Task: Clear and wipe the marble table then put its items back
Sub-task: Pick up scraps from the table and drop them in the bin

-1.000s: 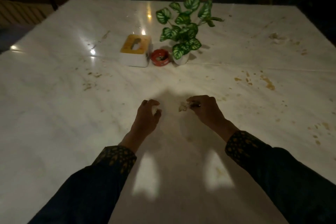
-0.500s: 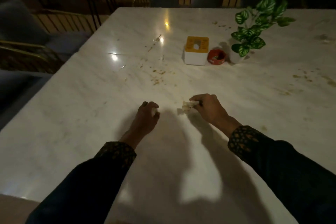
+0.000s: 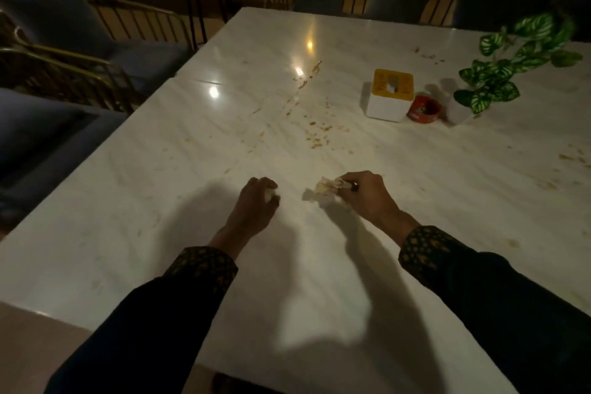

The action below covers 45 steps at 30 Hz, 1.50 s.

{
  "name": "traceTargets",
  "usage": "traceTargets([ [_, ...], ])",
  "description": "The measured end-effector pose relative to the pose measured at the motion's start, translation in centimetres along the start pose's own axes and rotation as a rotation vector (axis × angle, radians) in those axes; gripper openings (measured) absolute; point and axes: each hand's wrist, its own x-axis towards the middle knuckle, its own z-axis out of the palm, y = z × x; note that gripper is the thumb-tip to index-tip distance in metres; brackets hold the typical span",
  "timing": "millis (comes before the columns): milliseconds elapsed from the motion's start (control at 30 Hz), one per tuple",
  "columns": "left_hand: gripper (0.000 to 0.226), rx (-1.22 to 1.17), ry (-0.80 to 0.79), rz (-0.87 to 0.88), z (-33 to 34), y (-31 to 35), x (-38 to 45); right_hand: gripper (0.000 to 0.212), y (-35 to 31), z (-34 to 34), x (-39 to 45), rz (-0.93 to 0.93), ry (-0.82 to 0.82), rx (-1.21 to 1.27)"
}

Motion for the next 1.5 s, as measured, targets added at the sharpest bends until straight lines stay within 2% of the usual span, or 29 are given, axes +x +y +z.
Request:
traceTargets([
  [100, 0.026, -0.019, -0.015, 0.024, -2.1, -3.5, 0.3, 0.027, -2.6, 3.4, 1.2, 0.079, 0.021, 0.041],
  [233, 0.029, -0.055, -0.023, 0.013, -7.0, -9.4, 2.8, 0.055, -7.6, 8.7, 4.2, 0.174, 0.098, 0.102],
  [333, 0.027, -0.025, -0.065, 0.060, -11.5, -14.6, 5.3, 0.063, -11.3, 13.4, 6.6, 0.223, 0.166, 0.106],
  [433, 0.027, -0.025, -0.076, 0.080, -15.8, -19.5, 7.4, 0.055, -15.6, 18.1, 8.9, 0.157, 0.214, 0.061],
  [567, 0.026, 0.046, -0.131, 0.070, -20.3, -24.6, 8.6, 0.037, -20.6, 23.7, 10.3, 0.176, 0.200, 0.089],
  [733, 0.025, 0.056, -0.101, 0.041, -24.3, -27.7, 11.0, 0.026, -25.3, 25.9, 13.4, 0.121, 0.124, 0.066],
  [800, 0.024, 0.058, -0.073, 0.014, -25.6, -29.1, 10.9, 0.028, -26.3, 26.8, 15.2, 0.106, 0.092, 0.074],
  [900, 0.022, 0.042, -0.035, 0.070, -27.7, -31.2, 11.5, 0.030, -28.1, 28.2, 18.4, 0.088, 0.113, 0.061],
  [1100, 0.018, -0.061, -0.004, -0.046, -31.2, -37.1, 13.9, 0.023, -32.5, 33.6, 22.3, 0.113, 0.081, 0.062],
  [1300, 0.018, -0.112, -0.059, 0.014, -34.7, -44.5, 20.0, 0.021, -37.7, 40.6, 27.0, 0.165, 0.152, 0.061],
  [1400, 0.023, -0.127, -0.143, 0.049, -37.5, -48.7, 23.0, 0.024, -40.3, 43.8, 29.2, 0.246, 0.186, 0.071],
  [1500, 0.015, -0.157, -0.207, 0.039, -40.5, -53.4, 24.9, 0.021, -43.9, 46.6, 31.1, 0.287, 0.220, 0.061],
])
